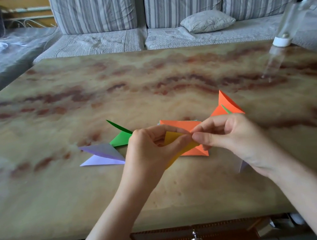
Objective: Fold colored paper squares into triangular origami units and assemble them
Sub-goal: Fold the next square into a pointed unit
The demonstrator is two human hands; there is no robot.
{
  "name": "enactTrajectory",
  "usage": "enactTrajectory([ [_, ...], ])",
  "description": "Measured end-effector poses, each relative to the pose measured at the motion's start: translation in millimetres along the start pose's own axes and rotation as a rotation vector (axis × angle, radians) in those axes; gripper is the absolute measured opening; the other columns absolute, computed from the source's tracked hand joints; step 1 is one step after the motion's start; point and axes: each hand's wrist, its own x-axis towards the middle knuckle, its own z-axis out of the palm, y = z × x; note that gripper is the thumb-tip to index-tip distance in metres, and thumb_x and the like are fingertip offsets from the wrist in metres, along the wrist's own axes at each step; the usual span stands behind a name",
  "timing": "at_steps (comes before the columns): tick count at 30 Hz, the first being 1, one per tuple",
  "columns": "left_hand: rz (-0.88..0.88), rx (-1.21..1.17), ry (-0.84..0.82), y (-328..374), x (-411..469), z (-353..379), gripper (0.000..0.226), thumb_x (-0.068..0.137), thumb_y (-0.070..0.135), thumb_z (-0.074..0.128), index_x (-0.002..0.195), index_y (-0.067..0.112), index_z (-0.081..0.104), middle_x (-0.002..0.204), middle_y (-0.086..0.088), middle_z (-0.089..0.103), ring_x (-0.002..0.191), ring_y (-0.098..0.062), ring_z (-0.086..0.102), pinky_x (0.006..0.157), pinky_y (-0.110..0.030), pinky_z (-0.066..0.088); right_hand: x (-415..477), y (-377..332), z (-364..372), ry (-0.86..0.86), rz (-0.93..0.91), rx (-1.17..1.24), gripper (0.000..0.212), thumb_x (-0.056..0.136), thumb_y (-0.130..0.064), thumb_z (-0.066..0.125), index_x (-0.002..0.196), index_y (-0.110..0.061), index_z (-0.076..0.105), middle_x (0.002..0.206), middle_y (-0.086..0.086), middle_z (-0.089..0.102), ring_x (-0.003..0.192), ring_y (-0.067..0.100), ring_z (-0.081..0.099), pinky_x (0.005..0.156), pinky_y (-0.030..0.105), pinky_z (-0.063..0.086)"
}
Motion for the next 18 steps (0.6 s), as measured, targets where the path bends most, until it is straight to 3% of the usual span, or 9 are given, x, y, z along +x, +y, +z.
enactTrajectory([
  [3,-0.02,-0.026,0.004,4.1,-2.3,1.3,0.014,0.071,0.016,0.079,0.065,0.027,0.073,0.058,0.005,0.07,0.052,0.002,0.056,0.05,-0.011,0.043,1.0,1.5,-0.5,0.026,-0.034,-0.081,0.014,0.065,-0.027,0.073,0.073,-0.015,0.072,0.066,0.005,0.068,0.063,0.01,0.058,0.064,0.019,0.047],
  [6,-0.079,-0.105,0.034,5.8,-1.9,2.2,0.014,0.073,0.013,0.078,0.064,0.021,0.071,0.044,0.015,0.059,0.043,0.009,0.047,0.043,-0.006,0.034,2.6,3.8,3.8,0.116,-0.105,-0.121,0.006,0.075,-0.012,0.073,0.072,-0.017,0.071,0.067,-0.004,0.068,0.064,0.006,0.058,0.065,0.016,0.046],
  [11,-0.161,-0.289,0.021,4.1,1.1,-1.1,0.006,0.074,0.016,0.075,0.076,0.011,0.076,0.062,0.004,0.07,0.054,0.0,0.058,0.05,-0.009,0.042,3.0,5.6,6.4,0.194,-0.146,-0.114,0.013,0.08,-0.01,0.07,0.071,-0.02,0.069,0.067,-0.006,0.067,0.064,0.005,0.057,0.065,0.014,0.045],
  [15,-0.143,-0.296,0.018,0.2,3.1,-4.3,0.018,0.064,0.031,0.073,0.074,0.017,0.078,0.072,-0.003,0.072,0.066,-0.008,0.06,0.06,-0.015,0.048,4.1,6.2,8.0,0.2,-0.143,-0.111,0.014,0.08,-0.011,0.07,0.07,-0.021,0.069,0.067,-0.007,0.067,0.065,0.005,0.058,0.066,0.017,0.045],
  [18,-0.146,-0.276,-0.008,-2.7,4.1,-5.7,0.012,0.068,0.027,0.072,0.074,0.019,0.077,0.075,-0.006,0.071,0.069,-0.013,0.061,0.067,-0.024,0.049,5.2,8.9,7.7,0.215,-0.135,-0.128,0.015,0.08,-0.011,0.07,0.069,-0.022,0.068,0.068,-0.005,0.068,0.065,0.007,0.058,0.066,0.02,0.047],
])
